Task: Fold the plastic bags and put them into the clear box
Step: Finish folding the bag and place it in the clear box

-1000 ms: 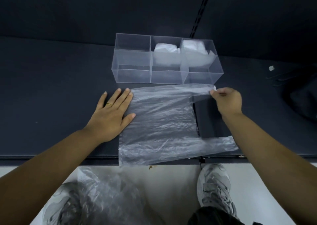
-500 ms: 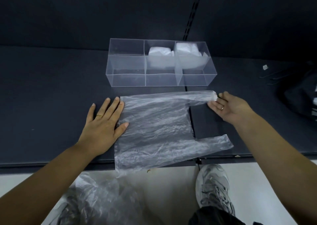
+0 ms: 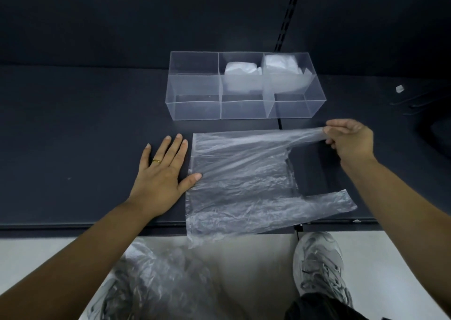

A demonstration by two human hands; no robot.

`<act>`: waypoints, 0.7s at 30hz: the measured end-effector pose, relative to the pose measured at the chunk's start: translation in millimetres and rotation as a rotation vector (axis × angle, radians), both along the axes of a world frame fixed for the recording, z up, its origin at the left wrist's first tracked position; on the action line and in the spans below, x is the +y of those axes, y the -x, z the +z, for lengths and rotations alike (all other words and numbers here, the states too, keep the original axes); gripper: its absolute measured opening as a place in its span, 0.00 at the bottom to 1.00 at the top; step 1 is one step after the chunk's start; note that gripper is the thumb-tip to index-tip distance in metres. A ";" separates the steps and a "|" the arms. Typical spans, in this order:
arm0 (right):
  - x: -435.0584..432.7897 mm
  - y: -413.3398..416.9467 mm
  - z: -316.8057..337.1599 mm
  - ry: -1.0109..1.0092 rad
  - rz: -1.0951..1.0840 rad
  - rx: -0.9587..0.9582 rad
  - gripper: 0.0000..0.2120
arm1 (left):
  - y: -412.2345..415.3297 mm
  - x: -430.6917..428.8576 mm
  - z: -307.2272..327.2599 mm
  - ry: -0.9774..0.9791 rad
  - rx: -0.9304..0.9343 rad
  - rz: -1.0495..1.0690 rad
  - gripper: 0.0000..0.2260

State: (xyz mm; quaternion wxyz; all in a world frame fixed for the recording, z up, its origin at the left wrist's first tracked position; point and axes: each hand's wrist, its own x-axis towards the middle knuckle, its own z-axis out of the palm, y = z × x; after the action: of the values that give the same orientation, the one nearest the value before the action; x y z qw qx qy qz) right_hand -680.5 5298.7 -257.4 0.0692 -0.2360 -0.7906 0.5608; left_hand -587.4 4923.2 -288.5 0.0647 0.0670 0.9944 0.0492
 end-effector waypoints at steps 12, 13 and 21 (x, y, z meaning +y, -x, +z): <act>-27.3 -6.2 37.9 0.418 0.427 0.087 0.08 | 31.5 28.5 49.0 -0.619 -0.129 0.000 0.46; -33.1 -9.5 48.6 0.439 0.526 0.097 0.05 | 38.0 33.2 56.5 -0.606 -0.175 -0.055 0.48; -38.6 -16.8 102.9 0.583 0.724 0.219 0.05 | 61.1 41.3 80.3 -0.646 -0.323 -0.146 0.26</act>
State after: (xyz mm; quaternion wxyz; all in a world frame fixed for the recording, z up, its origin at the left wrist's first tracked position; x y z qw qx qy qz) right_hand -663.7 5260.2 -154.5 -0.1169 0.1056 -0.6196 0.7690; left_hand -648.5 4964.5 -208.2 0.1996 0.1459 0.8972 0.3659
